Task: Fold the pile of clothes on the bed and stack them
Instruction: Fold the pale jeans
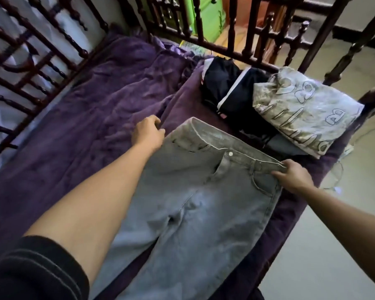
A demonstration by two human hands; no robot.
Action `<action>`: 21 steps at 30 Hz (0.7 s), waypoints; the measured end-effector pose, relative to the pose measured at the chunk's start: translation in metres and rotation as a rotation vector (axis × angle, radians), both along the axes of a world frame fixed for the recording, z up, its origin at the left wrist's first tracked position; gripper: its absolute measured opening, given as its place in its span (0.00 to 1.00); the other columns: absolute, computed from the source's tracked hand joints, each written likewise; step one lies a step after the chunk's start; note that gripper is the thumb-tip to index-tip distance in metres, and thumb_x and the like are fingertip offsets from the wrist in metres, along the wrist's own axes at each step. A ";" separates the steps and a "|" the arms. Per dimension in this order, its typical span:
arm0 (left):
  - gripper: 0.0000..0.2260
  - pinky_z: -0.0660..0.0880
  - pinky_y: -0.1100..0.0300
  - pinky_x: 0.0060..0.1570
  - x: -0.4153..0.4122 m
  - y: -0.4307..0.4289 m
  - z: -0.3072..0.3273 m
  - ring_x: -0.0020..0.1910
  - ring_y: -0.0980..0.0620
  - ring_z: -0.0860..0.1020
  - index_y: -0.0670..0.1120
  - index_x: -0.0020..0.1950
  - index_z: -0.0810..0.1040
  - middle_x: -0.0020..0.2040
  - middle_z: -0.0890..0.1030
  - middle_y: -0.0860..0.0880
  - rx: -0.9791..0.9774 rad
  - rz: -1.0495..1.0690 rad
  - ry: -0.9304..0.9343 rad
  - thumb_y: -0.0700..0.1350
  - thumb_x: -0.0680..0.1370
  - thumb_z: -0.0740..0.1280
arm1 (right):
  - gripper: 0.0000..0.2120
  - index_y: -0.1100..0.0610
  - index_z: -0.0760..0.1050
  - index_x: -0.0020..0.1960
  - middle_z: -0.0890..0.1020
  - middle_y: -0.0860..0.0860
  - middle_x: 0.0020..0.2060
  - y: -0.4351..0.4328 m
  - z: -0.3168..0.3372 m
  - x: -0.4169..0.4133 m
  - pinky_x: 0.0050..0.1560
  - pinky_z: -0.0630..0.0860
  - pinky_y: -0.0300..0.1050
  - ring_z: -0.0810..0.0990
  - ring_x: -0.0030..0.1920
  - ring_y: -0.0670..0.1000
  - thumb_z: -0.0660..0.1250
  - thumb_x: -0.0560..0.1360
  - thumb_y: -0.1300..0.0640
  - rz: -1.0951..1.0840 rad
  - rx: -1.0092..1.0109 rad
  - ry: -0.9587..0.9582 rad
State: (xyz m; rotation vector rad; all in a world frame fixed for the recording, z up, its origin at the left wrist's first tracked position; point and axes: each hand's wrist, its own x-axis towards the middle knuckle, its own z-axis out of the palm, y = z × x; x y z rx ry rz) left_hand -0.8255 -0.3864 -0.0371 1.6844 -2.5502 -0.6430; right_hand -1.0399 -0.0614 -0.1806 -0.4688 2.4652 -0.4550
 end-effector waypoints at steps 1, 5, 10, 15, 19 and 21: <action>0.11 0.75 0.51 0.54 0.010 -0.002 -0.003 0.54 0.42 0.78 0.49 0.57 0.79 0.52 0.82 0.44 0.029 -0.007 -0.014 0.45 0.74 0.68 | 0.19 0.53 0.74 0.61 0.81 0.57 0.55 -0.003 -0.005 0.002 0.50 0.73 0.49 0.78 0.56 0.61 0.70 0.72 0.49 0.023 0.054 0.005; 0.10 0.76 0.51 0.53 0.093 -0.001 -0.018 0.53 0.41 0.79 0.47 0.55 0.80 0.51 0.83 0.41 0.129 0.112 -0.103 0.43 0.74 0.68 | 0.19 0.54 0.68 0.63 0.75 0.58 0.57 -0.026 -0.009 0.023 0.45 0.72 0.51 0.73 0.57 0.62 0.64 0.74 0.53 0.215 0.227 0.109; 0.10 0.74 0.55 0.50 0.236 0.050 -0.036 0.52 0.42 0.79 0.43 0.55 0.80 0.51 0.82 0.40 0.336 0.366 -0.196 0.42 0.75 0.69 | 0.22 0.50 0.68 0.68 0.72 0.54 0.62 -0.079 -0.001 0.087 0.49 0.72 0.48 0.68 0.63 0.56 0.63 0.74 0.53 0.576 0.202 0.078; 0.07 0.75 0.56 0.50 0.366 0.132 -0.039 0.52 0.44 0.79 0.43 0.52 0.79 0.52 0.82 0.43 0.475 0.631 -0.241 0.44 0.76 0.67 | 0.20 0.49 0.71 0.66 0.75 0.52 0.64 -0.132 0.009 0.180 0.55 0.73 0.47 0.73 0.62 0.54 0.64 0.75 0.53 0.888 0.165 -0.024; 0.07 0.76 0.55 0.49 0.448 0.190 -0.043 0.50 0.44 0.80 0.43 0.49 0.80 0.51 0.82 0.42 0.502 0.837 -0.252 0.43 0.78 0.63 | 0.14 0.49 0.74 0.60 0.78 0.51 0.59 -0.155 0.012 0.255 0.47 0.72 0.44 0.78 0.56 0.55 0.61 0.75 0.55 1.119 0.202 -0.056; 0.07 0.75 0.55 0.47 0.486 0.215 -0.053 0.49 0.45 0.79 0.44 0.48 0.79 0.51 0.82 0.43 0.528 0.915 -0.249 0.42 0.78 0.61 | 0.12 0.50 0.75 0.56 0.79 0.52 0.56 -0.162 0.010 0.291 0.45 0.73 0.45 0.78 0.53 0.56 0.60 0.74 0.56 1.219 0.225 -0.056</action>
